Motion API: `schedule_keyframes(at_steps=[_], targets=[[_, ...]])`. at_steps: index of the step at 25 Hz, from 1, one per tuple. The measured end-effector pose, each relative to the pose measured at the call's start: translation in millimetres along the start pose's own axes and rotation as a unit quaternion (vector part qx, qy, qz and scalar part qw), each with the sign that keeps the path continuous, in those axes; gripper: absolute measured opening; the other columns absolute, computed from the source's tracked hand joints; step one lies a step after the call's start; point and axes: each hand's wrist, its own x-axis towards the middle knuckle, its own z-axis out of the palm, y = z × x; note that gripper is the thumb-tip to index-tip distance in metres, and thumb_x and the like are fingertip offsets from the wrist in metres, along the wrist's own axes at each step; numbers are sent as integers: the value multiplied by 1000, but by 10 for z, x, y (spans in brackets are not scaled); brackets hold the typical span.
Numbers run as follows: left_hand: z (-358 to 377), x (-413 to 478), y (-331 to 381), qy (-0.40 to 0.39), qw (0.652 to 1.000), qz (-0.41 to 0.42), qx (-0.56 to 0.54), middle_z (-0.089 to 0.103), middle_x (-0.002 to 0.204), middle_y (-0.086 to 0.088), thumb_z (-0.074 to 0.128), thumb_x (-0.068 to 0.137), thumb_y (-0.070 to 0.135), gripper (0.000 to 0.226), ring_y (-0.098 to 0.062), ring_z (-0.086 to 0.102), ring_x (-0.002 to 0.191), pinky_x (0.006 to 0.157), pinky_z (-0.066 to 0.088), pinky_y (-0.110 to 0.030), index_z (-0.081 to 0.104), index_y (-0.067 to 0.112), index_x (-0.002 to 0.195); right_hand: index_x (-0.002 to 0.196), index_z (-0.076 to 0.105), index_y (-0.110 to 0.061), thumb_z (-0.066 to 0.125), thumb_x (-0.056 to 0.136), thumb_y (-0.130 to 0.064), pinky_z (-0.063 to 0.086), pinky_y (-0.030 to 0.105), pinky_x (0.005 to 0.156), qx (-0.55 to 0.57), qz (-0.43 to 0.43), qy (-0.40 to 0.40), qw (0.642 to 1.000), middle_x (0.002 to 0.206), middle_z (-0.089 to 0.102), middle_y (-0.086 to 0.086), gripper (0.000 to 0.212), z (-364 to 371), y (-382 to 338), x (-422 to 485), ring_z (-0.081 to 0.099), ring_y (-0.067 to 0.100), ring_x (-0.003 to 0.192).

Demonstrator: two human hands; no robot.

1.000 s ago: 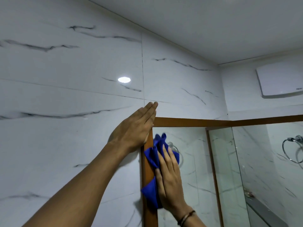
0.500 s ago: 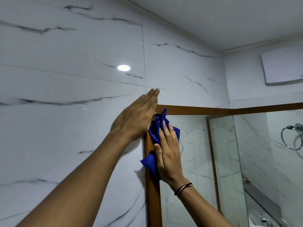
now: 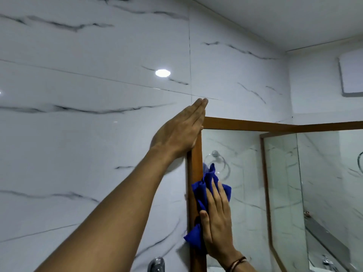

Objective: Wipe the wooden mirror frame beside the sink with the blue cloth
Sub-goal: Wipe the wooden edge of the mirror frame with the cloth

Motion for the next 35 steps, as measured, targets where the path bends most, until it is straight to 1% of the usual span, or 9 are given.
schedule_keyframes(at_steps=[6,9,12,17,23,28,32,33,35], targets=[[76,-131,133,4,999,-44,24,4,184,-18,18,121,28,60,-30,5,172,140,18,-45,17,-4,172,166,24,-24,34,112,-33,15,44,136,1,-3,49,999,177,20,-2,56,-75,-37,1077,12,21,168],[160,-415,460,-33,997,-66,25,-12,183,-22,15,123,32,65,-34,-8,171,140,12,-49,-4,-5,172,166,26,-21,32,112,-33,19,53,135,-2,26,6,1000,179,19,2,56,81,44,-57,13,29,167],[157,-573,605,-40,997,-68,1,-15,182,-22,14,125,34,66,-35,-12,170,140,12,-49,-11,-5,171,166,26,-19,22,114,-45,26,62,128,-18,22,-59,998,180,13,0,58,74,78,-1149,13,34,167],[197,-577,651,-25,996,-82,2,-8,183,-22,17,125,32,64,-34,-6,171,141,12,-47,-4,-5,172,163,33,-10,33,112,-33,18,51,135,-12,0,14,1000,177,20,6,56,11,96,-92,15,31,167],[174,-580,657,-13,996,-91,-11,-5,184,-19,14,125,35,63,-31,-3,172,141,14,-46,-2,-2,173,166,25,-16,22,114,-44,25,63,127,-19,8,-68,997,181,8,1,59,92,116,-1392,11,34,167],[217,-571,676,-6,995,-97,-9,0,185,-18,19,124,32,63,-30,1,172,141,15,-44,2,-1,174,165,26,-13,40,109,-24,18,52,135,-13,-19,50,999,175,20,8,59,38,52,178,17,33,166],[247,-722,799,-9,994,-110,-17,-3,185,-16,15,125,36,63,-30,-1,172,141,15,-44,1,0,174,168,17,-24,27,114,-39,28,64,125,-28,37,-80,996,181,6,-1,58,140,3,-1713,9,31,168],[259,-772,867,-9,993,-118,-16,-2,185,-16,16,125,37,64,-30,-1,172,140,17,-44,1,0,174,167,20,-22,24,114,-44,31,66,121,-31,31,-89,995,181,5,-2,57,112,94,-1920,9,31,168],[278,-836,948,1,991,-130,-13,3,185,-17,18,125,38,65,-31,3,172,139,21,-43,5,-2,174,163,31,-15,28,114,-41,34,66,121,-30,-5,-51,998,180,10,5,56,107,169,-1458,14,34,167]])
